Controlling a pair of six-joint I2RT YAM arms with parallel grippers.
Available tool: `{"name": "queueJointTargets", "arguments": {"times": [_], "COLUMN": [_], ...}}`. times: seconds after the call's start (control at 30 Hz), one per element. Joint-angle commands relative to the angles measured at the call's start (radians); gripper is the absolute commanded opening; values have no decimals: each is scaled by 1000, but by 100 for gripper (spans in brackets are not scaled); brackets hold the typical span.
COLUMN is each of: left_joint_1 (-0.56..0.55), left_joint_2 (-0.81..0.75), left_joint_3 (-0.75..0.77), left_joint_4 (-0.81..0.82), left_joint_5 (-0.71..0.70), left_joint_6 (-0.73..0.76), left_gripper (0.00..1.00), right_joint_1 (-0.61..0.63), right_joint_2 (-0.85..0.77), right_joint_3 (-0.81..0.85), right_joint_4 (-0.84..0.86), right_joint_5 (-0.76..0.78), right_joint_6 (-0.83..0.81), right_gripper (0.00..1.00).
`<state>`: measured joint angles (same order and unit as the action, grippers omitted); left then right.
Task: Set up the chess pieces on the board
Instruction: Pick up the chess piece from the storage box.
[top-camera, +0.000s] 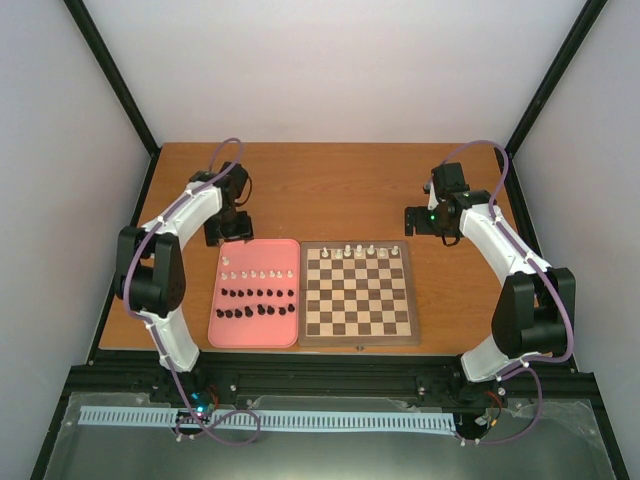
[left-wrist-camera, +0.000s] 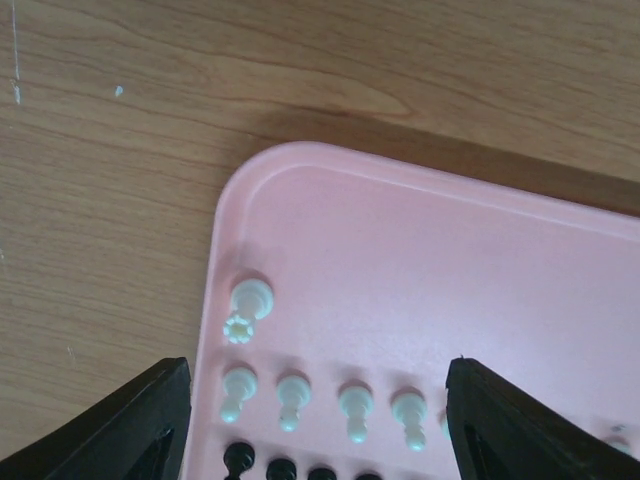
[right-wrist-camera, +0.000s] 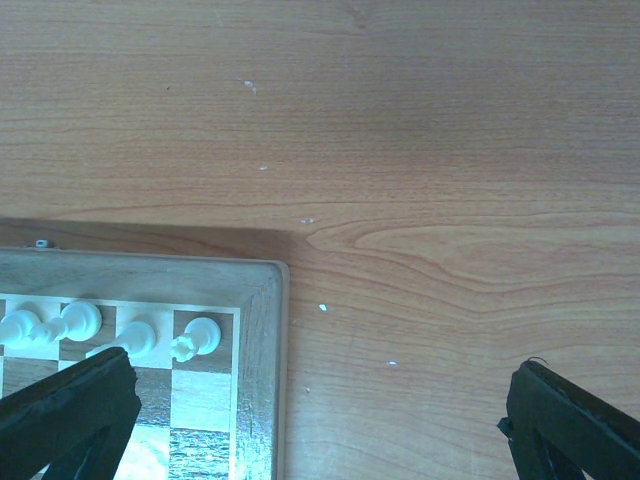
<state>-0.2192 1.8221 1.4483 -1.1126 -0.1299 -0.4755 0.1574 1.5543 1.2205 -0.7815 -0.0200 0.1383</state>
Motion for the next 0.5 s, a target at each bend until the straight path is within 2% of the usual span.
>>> {"name": "queueJointTargets", "arguments": {"times": [0.0, 0.1, 0.47], "left_joint_1": [52, 74, 96], "left_joint_2": [2, 9, 44], "left_joint_3": [-41, -72, -122], "left_joint_4": [73, 97, 138], "left_joint_5": [37, 48, 69], "left_joint_6": [-6, -4, 19], "left_gripper": [72, 71, 55], "right_joint_1": [-9, -9, -8], "right_joint_2": [-23, -24, -26], "right_joint_3": [7, 6, 3], "right_joint_4": [0, -5, -17], "right_joint_5": [-4, -1, 5], "right_joint_6": [-12, -12, -13], "right_gripper": [100, 100, 100]}}
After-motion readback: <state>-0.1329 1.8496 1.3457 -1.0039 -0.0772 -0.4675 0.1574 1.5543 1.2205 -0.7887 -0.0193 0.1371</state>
